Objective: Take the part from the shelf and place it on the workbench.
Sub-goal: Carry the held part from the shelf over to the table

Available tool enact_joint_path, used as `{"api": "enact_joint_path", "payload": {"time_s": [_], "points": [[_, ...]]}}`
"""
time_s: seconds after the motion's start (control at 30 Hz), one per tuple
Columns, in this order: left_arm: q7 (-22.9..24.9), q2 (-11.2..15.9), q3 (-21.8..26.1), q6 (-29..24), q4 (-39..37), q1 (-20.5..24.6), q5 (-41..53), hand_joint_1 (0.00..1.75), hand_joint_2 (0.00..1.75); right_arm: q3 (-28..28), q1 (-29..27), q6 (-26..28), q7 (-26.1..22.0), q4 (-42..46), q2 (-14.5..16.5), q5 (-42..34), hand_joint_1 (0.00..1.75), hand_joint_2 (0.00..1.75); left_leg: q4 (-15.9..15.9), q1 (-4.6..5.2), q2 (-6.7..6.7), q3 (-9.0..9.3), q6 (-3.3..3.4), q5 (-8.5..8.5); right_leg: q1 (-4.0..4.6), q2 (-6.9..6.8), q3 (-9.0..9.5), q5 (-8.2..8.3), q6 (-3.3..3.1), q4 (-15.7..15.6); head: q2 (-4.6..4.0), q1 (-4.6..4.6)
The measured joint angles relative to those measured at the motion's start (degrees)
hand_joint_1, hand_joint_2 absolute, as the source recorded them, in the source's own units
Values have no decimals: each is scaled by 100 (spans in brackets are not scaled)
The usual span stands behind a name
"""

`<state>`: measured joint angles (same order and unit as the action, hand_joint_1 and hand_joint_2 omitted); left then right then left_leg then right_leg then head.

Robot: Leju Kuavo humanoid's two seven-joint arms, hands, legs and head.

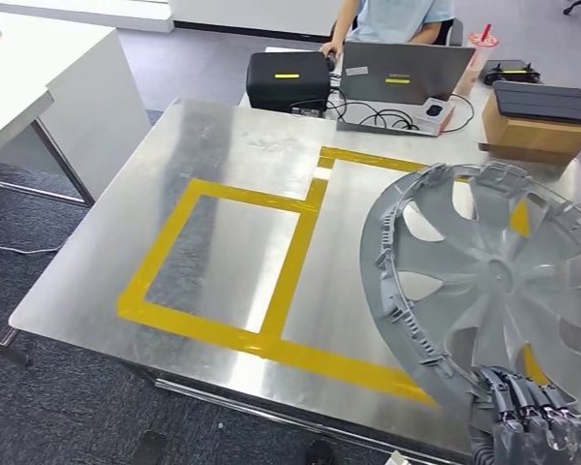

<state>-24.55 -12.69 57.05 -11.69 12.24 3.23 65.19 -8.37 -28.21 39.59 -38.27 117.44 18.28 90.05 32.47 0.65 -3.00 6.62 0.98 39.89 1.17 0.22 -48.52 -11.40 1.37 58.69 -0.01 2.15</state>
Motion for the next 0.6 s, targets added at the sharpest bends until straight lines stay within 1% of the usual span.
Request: {"api": "enact_joint_path", "payload": {"time_s": [0.03, 0.07, 0.1, 0.13, 0.17, 0.2, 0.23, 0.27, 0.3, 0.33, 0.37, 0.4, 0.43, 0.47, 0.5, 0.53, 0.57, 0.6], "points": [[1, -10, 4, -7, -1, 52, 0, 0, 175, 4, 5, 0, 4, 8, 1, 0, 175, 175, -52, -19, -18, 192, -9, 92, 48, 0, -41, -8, -24, 151, 1, 24], [2, -25, 7, -14, 2, 133, 0, 0, 175, 10, 16, 1, 9, 21, 1, 1, 175, 175, 30, -53, -31, 262, -14, 79, 91, 6, -60, -264, -54, 433, 1, 50], [2, -42, 9, -21, 5, 217, 0, 0, 175, 15, 16, 1, 19, 42, 1, -3, 175, 175, 364, -86, -16, 203, -26, 11, 108, 11, -26, -482, -80, 558, 4, 54], [-1, -58, 8, -25, 7, 282, 1, 0, 175, 17, 16, 1, 28, 49, 1, -6, 175, 175, 1024, -90, 39, -93, -56, -71, 108, 4, 68, -650, -122, 589, 2, 33], [-2, -66, 5, -26, 6, 320, 1, 0, 175, 16, 17, 2, 34, 48, 1, -9, 175, 175, 1849, -84, 114, -575, -88, -71, 85, -12, 199, -774, -175, 571, 2, 26], [-2, -67, 4, -27, 5, 318, 1, 0, 175, 13, 15, 2, 38, 46, 1, -11, 175, 175, 2645, -72, 193, -1139, -128, 62, 47, -20, 354, -874, -218, 516, 3, 29], [2, -67, 4, -31, 3, 293, 1, 0, 175, 12, 14, 1, 39, 44, 1, -10, 175, 175, 3234, -57, 251, -1697, -165, 294, 14, -24, 527, -963, -244, 446, 1, 41], [7, -64, 6, -42, 2, 252, 1, 0, 175, 14, 9, 1, 42, 37, 1, -5, 175, 175, 3545, -51, 271, -2186, -165, 563, -19, -16, 716, -1044, -253, 362, 3, 60], [13, -54, 11, -61, 2, 211, 1, 0, 175, 17, 3, 0, 58, 26, 1, -3, 175, 175, 3643, -50, 274, -2601, -145, 778, -49, -4, 914, -1124, -248, 267, 2, 78], [17, -40, 16, -85, 2, 180, -2, 0, 175, 20, -3, -1, 85, 11, 1, -2, 175, 175, 3611, -47, 274, -2968, -123, 889, -80, 4, 1112, -1198, -231, 168, 2, 89], [19, -25, 23, -108, 2, 158, -11, 0, 175, 22, -6, -1, 124, -9, 1, -2, 175, 175, 3499, -38, 275, -3309, -107, 851, -114, 9, 1306, -1269, -206, 70, 2, 100], [20, -4, 36, -123, 2, 138, -24, 0, 175, 24, 9, -1, 171, -34, 1, -2, 175, 175, 3316, -20, 282, -3642, -116, 560, -143, 16, 1454, -1333, -179, -13, 1, 100], [23, 18, 53, -131, -2, 111, -39, 0, 175, 26, 23, -2, 214, -63, 1, -3, 175, 175, 3064, -2, 297, -3958, -124, -12, -169, 37, 1557, -1388, -152, -74, 1, 114], [28, 41, 75, -132, -6, 77, -56, 0, 175, 28, 29, -2, 250, -96, 1, -4, 175, 175, 2749, 10, 309, -4238, -123, -665, -182, 83, 1601, -1442, -126, -105, 1, 143], [37, 60, 96, -129, -11, 42, -67, 0, 175, 31, 33, -3, 277, -127, 1, 1, 175, 175, 2498, 14, 310, -4433, -123, -1268, -181, 144, 1604, -1509, -102, -117, 1, 161], [44, 70, 112, -127, -15, 23, -74, 0, 175, 38, 20, -4, 295, -147, 1, 3, 175, 175, 2324, 10, 308, -4542, -129, -1660, -177, 209, 1607, -1593, -79, -127, 2, 188], [45, 75, 122, -126, -16, 32, -78, 0, 175, 46, 5, -4, 310, -161, 1, 8, 175, 175, 2231, 4, 296, -4576, -143, -1770, -167, 256, 1613, -1667, -51, -147, 3, 198], [45, 66, 125, -125, -16, 64, -78, 0, 175, 51, -3, -5, 327, -166, 1, 11, 175, 175, 2215, -20, 282, -4539, -159, -1805, -165, 275, 1620, -1724, -29, -162, 2, 194]]}}
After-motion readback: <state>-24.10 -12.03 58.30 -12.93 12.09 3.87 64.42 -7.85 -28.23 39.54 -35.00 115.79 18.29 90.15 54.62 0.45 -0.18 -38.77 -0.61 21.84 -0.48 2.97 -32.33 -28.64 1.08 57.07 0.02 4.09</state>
